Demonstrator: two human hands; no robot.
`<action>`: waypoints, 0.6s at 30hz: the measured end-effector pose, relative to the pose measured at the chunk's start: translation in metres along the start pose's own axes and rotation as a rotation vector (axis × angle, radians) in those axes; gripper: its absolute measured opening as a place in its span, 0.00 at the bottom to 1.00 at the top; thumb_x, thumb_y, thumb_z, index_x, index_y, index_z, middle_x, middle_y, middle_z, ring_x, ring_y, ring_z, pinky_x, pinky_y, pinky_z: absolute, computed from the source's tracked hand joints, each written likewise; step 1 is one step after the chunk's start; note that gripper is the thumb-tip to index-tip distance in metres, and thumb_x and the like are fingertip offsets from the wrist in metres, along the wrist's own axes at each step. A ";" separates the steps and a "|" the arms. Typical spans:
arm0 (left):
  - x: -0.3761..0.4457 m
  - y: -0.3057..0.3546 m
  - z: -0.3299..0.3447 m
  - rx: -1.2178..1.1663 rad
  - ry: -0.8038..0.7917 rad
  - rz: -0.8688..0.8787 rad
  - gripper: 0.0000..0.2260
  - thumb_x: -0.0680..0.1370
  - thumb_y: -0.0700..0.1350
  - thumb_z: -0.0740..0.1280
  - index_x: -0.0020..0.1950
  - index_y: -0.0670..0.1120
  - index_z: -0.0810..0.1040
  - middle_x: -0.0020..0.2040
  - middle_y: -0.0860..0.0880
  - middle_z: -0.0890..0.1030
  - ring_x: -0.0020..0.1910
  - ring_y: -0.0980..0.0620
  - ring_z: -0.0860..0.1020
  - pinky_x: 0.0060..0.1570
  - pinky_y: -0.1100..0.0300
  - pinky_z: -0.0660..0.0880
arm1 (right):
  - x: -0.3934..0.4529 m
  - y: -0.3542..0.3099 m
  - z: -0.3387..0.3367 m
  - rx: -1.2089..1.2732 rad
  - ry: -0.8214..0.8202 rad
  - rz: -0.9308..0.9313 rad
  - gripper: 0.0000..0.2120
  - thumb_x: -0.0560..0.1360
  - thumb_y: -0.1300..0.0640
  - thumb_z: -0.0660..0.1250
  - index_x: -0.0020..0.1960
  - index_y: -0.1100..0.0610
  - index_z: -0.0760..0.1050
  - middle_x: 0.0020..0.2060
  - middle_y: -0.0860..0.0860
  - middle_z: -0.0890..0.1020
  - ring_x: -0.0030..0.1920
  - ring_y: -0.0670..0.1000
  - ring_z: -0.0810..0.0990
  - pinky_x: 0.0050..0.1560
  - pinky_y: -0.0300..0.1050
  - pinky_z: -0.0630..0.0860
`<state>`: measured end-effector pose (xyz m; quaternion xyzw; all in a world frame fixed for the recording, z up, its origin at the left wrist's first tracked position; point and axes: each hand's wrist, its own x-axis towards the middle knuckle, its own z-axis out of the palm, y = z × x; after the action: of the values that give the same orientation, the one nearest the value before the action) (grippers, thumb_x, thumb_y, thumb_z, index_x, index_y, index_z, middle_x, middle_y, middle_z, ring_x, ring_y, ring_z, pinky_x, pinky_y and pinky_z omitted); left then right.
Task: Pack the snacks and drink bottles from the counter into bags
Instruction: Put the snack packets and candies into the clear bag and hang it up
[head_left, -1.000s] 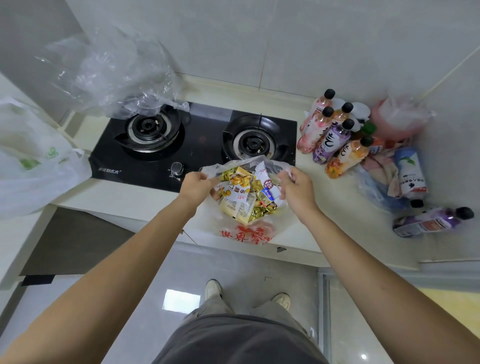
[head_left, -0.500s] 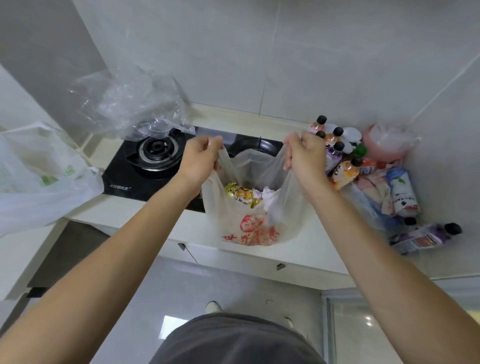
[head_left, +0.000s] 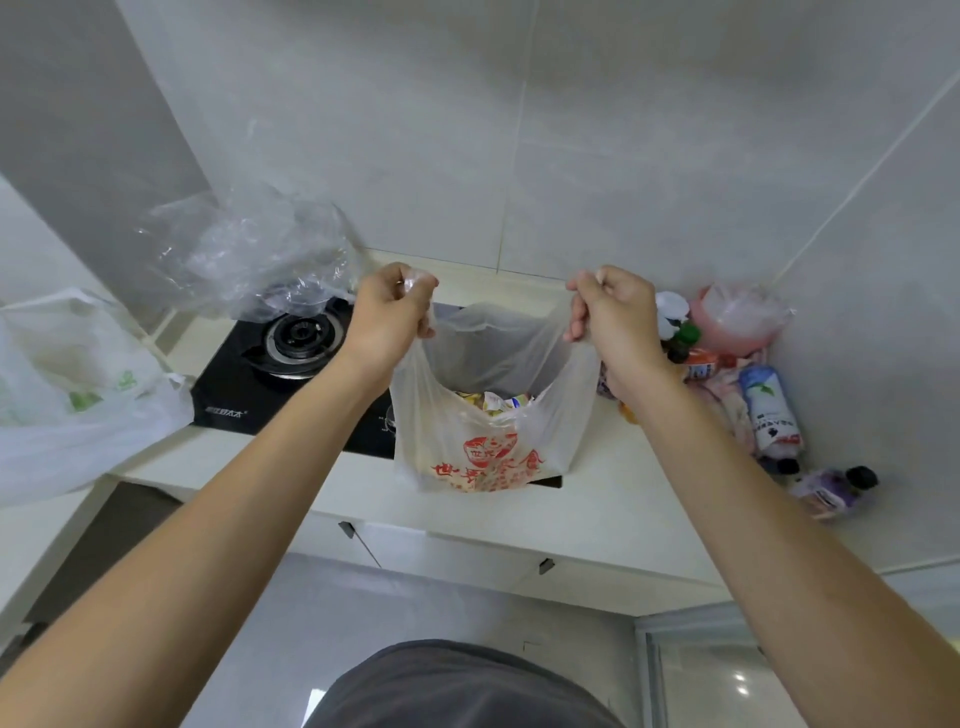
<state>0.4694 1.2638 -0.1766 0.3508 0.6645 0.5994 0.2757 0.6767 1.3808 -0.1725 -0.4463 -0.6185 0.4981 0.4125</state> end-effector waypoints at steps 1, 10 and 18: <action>0.000 -0.003 -0.001 -0.003 0.006 0.007 0.06 0.83 0.42 0.65 0.51 0.39 0.79 0.30 0.48 0.72 0.27 0.54 0.72 0.34 0.62 0.77 | -0.003 0.000 -0.002 0.001 -0.016 -0.004 0.12 0.83 0.63 0.62 0.48 0.72 0.75 0.27 0.48 0.76 0.25 0.52 0.74 0.31 0.45 0.77; -0.015 -0.025 -0.013 0.175 -0.070 0.079 0.09 0.85 0.44 0.63 0.51 0.42 0.81 0.29 0.50 0.77 0.29 0.52 0.75 0.37 0.64 0.74 | -0.030 0.011 -0.021 -0.168 -0.016 -0.005 0.15 0.86 0.60 0.58 0.45 0.57 0.79 0.27 0.53 0.79 0.25 0.48 0.79 0.31 0.34 0.73; 0.015 0.050 -0.012 0.089 0.036 0.252 0.11 0.83 0.43 0.63 0.46 0.37 0.79 0.29 0.49 0.71 0.26 0.51 0.73 0.34 0.56 0.74 | -0.006 -0.061 0.000 -0.143 0.055 -0.219 0.15 0.85 0.58 0.60 0.42 0.59 0.78 0.24 0.51 0.78 0.24 0.52 0.77 0.29 0.43 0.77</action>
<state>0.4580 1.2704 -0.1245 0.4326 0.6460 0.6054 0.1705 0.6692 1.3684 -0.1126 -0.4178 -0.6861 0.3922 0.4482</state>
